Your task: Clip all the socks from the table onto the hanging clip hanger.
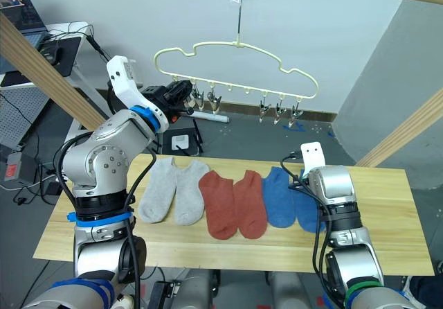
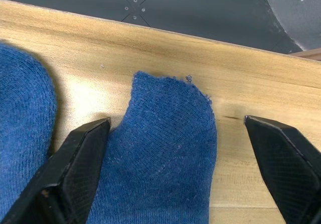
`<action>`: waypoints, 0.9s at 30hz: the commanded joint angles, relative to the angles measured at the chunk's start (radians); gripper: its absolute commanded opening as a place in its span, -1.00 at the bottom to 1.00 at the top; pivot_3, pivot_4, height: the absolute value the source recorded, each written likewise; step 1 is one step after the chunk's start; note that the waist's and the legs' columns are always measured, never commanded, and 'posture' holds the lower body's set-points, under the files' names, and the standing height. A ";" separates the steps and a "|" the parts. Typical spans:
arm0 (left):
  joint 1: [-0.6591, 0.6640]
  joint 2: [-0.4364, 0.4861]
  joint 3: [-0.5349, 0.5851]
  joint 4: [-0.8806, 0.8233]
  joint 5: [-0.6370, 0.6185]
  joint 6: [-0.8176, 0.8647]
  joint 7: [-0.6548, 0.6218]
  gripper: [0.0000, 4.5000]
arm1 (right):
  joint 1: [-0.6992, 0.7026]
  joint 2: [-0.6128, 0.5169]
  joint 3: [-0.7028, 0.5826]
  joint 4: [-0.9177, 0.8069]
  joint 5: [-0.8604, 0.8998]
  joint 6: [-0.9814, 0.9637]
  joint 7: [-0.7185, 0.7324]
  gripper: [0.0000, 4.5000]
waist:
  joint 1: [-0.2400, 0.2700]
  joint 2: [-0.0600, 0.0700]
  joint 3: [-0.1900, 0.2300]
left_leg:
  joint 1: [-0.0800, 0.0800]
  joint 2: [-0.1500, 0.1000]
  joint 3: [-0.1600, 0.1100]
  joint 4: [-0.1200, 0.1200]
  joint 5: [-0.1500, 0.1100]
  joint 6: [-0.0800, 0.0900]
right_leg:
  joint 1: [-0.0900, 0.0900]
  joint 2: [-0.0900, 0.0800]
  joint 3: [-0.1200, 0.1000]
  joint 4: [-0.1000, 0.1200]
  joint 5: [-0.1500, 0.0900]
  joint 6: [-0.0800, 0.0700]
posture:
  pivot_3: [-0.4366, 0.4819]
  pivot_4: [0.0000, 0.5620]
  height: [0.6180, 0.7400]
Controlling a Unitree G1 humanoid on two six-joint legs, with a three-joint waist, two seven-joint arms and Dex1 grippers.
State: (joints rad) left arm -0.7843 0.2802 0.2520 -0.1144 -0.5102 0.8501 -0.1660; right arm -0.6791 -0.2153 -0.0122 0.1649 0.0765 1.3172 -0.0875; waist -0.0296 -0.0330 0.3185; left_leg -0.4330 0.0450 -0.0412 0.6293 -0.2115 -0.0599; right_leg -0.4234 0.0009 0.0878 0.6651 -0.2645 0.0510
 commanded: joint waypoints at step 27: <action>-0.039 0.015 0.102 -0.003 -0.118 0.052 0.004 -0.90 | -0.021 -0.121 0.092 -0.352 0.089 0.210 0.253 -0.99 | -0.002 0.001 0.008 | -0.001 0.000 0.000 -0.001 0.000 -0.001 | -0.001 0.000 0.000 -0.001 0.000 0.001 | 0.01 0.24 1.00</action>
State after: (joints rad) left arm -0.8010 0.2843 0.3309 -0.1040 -0.6029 0.8956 -0.1640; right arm -0.6807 -0.3243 0.0688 -0.0962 0.1336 1.4844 0.1344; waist -0.0321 -0.0315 0.3262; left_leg -0.4336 0.0450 -0.0412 0.6283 -0.2119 -0.0607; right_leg -0.4244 0.0009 0.0877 0.6645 -0.2650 0.0519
